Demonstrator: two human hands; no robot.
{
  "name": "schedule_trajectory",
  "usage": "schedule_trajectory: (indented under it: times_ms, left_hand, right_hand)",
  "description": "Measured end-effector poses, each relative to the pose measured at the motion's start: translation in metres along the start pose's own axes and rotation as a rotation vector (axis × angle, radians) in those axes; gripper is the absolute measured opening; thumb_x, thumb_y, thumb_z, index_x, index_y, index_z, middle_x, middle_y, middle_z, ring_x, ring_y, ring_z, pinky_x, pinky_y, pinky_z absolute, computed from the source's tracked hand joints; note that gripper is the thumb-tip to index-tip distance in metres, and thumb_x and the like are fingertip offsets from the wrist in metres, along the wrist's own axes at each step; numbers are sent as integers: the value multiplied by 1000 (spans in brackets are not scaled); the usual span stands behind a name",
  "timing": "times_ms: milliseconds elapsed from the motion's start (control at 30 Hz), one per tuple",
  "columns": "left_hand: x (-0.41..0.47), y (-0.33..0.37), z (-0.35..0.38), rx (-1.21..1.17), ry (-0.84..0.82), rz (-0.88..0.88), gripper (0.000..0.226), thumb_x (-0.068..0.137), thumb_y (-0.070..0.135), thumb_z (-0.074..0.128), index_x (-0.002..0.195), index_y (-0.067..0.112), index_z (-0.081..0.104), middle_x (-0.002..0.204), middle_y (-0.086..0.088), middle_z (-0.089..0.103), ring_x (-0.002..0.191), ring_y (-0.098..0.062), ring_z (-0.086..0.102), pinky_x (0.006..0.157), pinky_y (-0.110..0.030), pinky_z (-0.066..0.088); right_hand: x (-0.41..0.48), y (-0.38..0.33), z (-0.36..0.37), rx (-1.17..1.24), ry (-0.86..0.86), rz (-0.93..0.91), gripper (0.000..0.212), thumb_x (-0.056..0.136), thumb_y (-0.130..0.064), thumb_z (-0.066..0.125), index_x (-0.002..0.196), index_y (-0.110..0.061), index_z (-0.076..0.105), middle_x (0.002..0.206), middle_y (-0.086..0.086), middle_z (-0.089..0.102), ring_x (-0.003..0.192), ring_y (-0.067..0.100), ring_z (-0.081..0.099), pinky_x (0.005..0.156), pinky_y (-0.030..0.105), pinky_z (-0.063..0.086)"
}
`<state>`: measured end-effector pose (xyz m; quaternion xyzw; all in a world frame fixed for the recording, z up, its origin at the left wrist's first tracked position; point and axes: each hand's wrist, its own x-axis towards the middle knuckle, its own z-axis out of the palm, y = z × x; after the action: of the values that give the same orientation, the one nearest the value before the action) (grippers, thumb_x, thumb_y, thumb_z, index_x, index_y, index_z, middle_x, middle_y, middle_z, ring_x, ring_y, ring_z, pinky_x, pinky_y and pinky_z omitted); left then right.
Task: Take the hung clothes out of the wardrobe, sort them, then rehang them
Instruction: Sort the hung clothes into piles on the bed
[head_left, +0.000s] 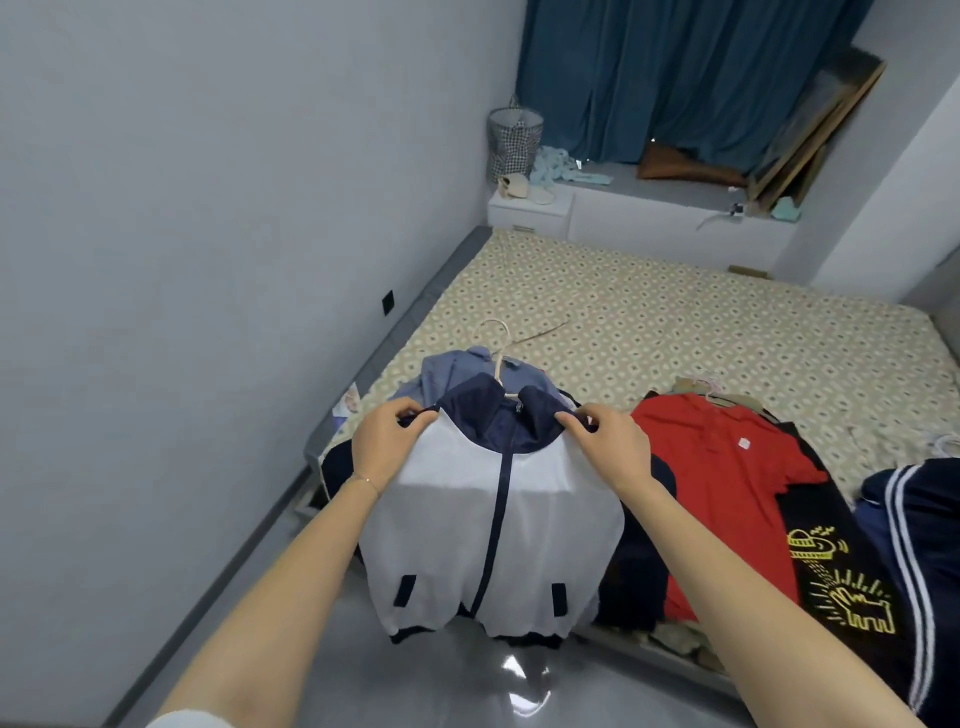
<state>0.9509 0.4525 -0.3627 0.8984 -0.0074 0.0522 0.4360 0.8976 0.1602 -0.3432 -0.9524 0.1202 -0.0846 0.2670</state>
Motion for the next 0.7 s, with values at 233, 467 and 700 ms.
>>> schedule_trajectory:
  times_ms: [233,467,700]
  left_hand:
    - [51,-61,-37,31,23,-37,16,84,47,72,85,31,73,87,16,71,85,-9,64,77,-35,54]
    - [108,-69,-30,-41,47,-6,11,85,37,75,79,27,73,82,13,71,82,-9,64,77,-35,53]
    - [180,-71,1,-74,36,-19,13,85,38,73,81,26,73,83,14,71,84,-8,65,82,-37,54]
  right_hand:
    - [10,-61,50,82,-14,44,36,91,-53,59,86,-19,68,78,-3,67,70,15,56,53,26,36]
    - [63,-78,69,82,-9,65,35,91,-56,58,89,-23,69,76,-7,67,72,12,59,59,29,43]
    - [140,-70,79,79,-10,50,33,92,-53,57,94,-22,68,80,-7,65,78,18,60,61,30,36]
